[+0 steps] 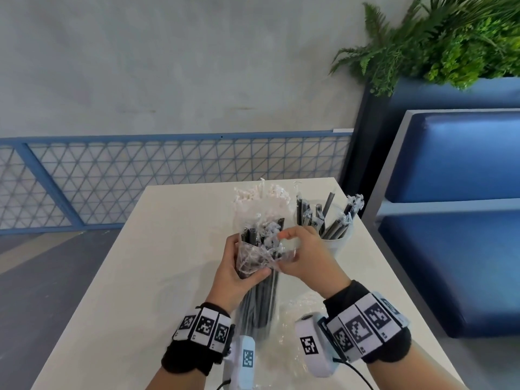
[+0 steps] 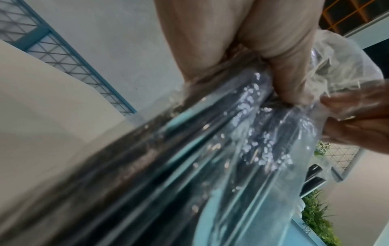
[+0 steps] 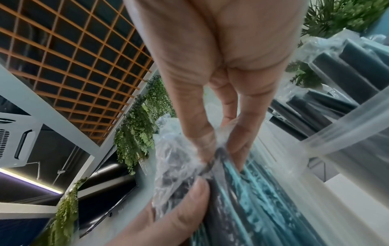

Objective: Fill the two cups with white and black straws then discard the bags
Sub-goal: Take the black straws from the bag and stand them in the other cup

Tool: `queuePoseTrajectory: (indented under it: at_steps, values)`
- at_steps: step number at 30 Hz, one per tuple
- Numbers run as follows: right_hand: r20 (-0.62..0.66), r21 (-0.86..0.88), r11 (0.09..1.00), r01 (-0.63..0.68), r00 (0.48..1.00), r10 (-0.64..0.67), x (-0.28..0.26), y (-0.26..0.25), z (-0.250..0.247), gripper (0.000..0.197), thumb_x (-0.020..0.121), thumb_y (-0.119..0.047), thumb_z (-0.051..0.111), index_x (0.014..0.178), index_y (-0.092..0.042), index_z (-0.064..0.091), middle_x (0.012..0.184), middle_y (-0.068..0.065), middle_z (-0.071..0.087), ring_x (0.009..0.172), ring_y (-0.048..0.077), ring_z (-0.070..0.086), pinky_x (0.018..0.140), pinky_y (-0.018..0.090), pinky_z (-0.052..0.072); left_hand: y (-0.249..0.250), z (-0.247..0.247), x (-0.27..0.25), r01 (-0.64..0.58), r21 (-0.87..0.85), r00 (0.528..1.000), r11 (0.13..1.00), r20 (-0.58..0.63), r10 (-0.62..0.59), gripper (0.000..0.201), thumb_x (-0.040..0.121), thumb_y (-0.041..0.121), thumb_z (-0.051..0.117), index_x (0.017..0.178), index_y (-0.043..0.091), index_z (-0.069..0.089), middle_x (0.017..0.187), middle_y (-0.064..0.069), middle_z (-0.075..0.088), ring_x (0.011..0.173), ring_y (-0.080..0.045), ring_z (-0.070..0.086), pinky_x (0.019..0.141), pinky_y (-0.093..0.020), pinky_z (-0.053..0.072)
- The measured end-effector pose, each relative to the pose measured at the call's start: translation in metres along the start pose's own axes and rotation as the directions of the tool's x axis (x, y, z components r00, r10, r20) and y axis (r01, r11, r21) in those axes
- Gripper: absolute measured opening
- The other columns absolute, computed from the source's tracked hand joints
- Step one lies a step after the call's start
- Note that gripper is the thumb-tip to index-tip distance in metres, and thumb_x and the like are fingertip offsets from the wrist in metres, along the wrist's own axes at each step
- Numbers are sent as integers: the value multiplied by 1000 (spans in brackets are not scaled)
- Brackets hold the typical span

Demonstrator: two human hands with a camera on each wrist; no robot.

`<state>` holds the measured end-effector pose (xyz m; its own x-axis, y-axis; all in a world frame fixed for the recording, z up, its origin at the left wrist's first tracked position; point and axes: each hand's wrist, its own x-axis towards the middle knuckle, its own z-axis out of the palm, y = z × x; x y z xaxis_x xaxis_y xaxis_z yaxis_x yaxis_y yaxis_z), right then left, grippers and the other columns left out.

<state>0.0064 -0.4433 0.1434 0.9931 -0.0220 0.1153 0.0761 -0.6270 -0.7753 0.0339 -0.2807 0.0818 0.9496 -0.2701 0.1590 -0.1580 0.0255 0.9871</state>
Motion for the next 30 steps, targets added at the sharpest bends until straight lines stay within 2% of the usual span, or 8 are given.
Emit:
queuePoseTrajectory:
  at_steps: [5,9,12,16,20,25,28,30]
  values:
    - [-64,15,1000,-26,998,27,1,2,2,62,75,-23,75,128,-11,45,123,1,50,63,3,51,71,18,42,2,2,0,0,3,1000,1000,1,0,60,71,16,74,117,35,41,113,10,63,102,0,63,86,-16,49]
    - [-40,-38,998,-50,998,48,5,3,8,64,80,-34,69,133,-9,42,132,7,48,96,20,58,82,19,40,-2,-1,0,14,5,1000,1000,8,-14,62,71,16,77,116,38,41,113,9,63,104,-3,62,88,-17,48]
    - [36,-78,997,-23,999,25,8,2,10,74,77,-27,72,139,-10,34,138,7,46,101,23,60,87,23,42,-7,-3,1,42,-9,998,999,38,-42,71,63,1,80,114,32,41,110,6,64,101,-7,65,88,-23,52]
    - [158,-42,999,27,987,-20,10,-3,4,78,72,-18,77,139,-13,36,136,4,49,104,5,45,83,8,30,-13,-8,1,62,-10,997,998,51,-61,83,52,-6,84,114,28,39,107,4,66,104,-14,65,86,-28,52]
    - [235,-87,996,18,972,3,9,0,9,73,77,-25,73,139,-13,35,135,3,52,116,14,51,79,8,30,-13,-9,0,74,-28,997,997,29,-73,83,54,-11,82,115,25,38,109,-1,64,102,-13,65,84,-25,53]
    - [145,17,998,-55,988,52,6,6,24,58,75,-35,74,123,-15,48,114,-1,63,96,11,59,79,16,42,-13,-10,0,79,-7,997,997,21,-79,84,52,-2,86,113,33,39,109,-2,64,99,-11,66,80,-22,52]
    - [94,73,994,-85,993,78,4,10,31,55,72,-35,76,119,-18,51,100,-6,64,90,10,61,70,7,44,-15,-10,0,86,0,996,996,17,-86,90,46,11,89,116,36,38,111,-2,65,101,-15,66,85,-30,53]
    - [74,90,992,-84,994,78,5,13,34,54,73,-36,76,119,-19,54,101,-3,68,91,15,65,72,12,47,-16,-11,0,86,15,996,996,4,-86,93,44,16,89,118,39,37,111,0,65,103,-16,66,87,-33,52]
